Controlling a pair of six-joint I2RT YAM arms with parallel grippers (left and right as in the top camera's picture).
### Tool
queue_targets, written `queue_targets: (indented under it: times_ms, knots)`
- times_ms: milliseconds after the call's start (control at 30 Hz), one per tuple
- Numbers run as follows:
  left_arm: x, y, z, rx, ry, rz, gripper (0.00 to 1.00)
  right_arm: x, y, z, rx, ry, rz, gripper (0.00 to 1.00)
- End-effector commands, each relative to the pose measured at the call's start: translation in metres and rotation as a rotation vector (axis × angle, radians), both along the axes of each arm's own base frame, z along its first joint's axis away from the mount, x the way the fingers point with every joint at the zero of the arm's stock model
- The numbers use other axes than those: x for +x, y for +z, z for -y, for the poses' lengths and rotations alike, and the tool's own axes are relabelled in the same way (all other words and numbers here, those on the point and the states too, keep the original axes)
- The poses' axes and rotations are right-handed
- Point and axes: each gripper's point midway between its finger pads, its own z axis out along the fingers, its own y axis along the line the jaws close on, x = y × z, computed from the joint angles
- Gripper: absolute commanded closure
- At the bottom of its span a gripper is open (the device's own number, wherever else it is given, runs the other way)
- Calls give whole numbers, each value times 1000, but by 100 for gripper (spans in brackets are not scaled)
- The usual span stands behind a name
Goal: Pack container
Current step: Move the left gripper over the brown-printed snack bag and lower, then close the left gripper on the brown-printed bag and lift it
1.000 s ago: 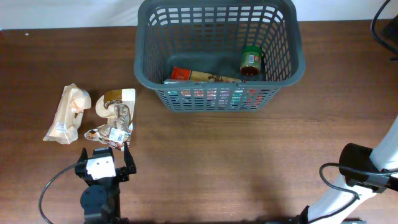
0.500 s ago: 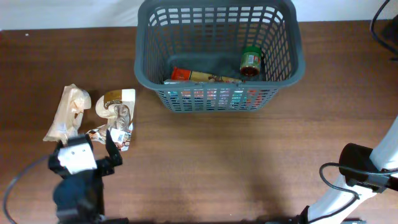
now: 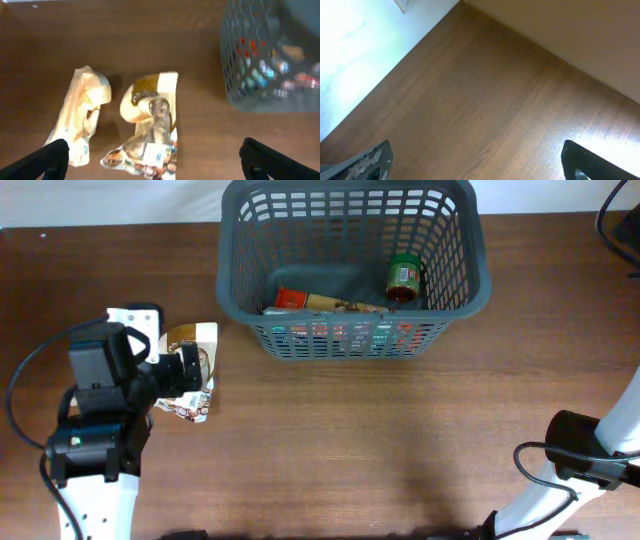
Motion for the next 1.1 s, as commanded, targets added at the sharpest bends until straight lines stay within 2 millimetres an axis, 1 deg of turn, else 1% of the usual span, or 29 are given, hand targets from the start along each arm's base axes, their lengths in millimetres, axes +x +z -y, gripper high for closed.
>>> queue_targets:
  times_ms: [0, 100, 133, 200, 267, 300, 333, 400, 467, 633, 1067]
  knots:
    - [4, -12, 2, 102, -121, -74, 1, 0, 2, -1, 2, -8, 13, 1]
    - [8, -37, -8, 131, -89, -174, 1, 0, 2, -1, 2, -8, 13, 1]
    - [13, -51, -10, 139, -95, -223, 1, 0, 2, -1, 2, -8, 13, 1]
    - [19, -72, -11, 146, -118, -288, 1, 0, 2, -1, 2, -8, 13, 1]
    - [27, -107, -17, 148, -112, -394, 1, 0, 2, -1, 2, -8, 13, 1]
    - [31, -121, -21, 138, -103, -426, 1, 0, 2, -1, 2, -8, 13, 1]
    - [33, -127, -23, 134, -100, -440, 1, 0, 2, -1, 2, -8, 13, 1]
    - [36, -145, -28, 120, -84, -482, 1, 0, 2, -1, 2, -8, 13, 1]
    - [40, -153, -32, 106, -62, -492, 1, 0, 2, -1, 2, -8, 13, 1]
    - [56, -168, -32, 30, -69, -463, 1, 0, 2, -1, 2, -8, 13, 1]
    - [73, -206, -28, -21, -78, -486, 1, 0, 2, -1, 2, -8, 13, 1]
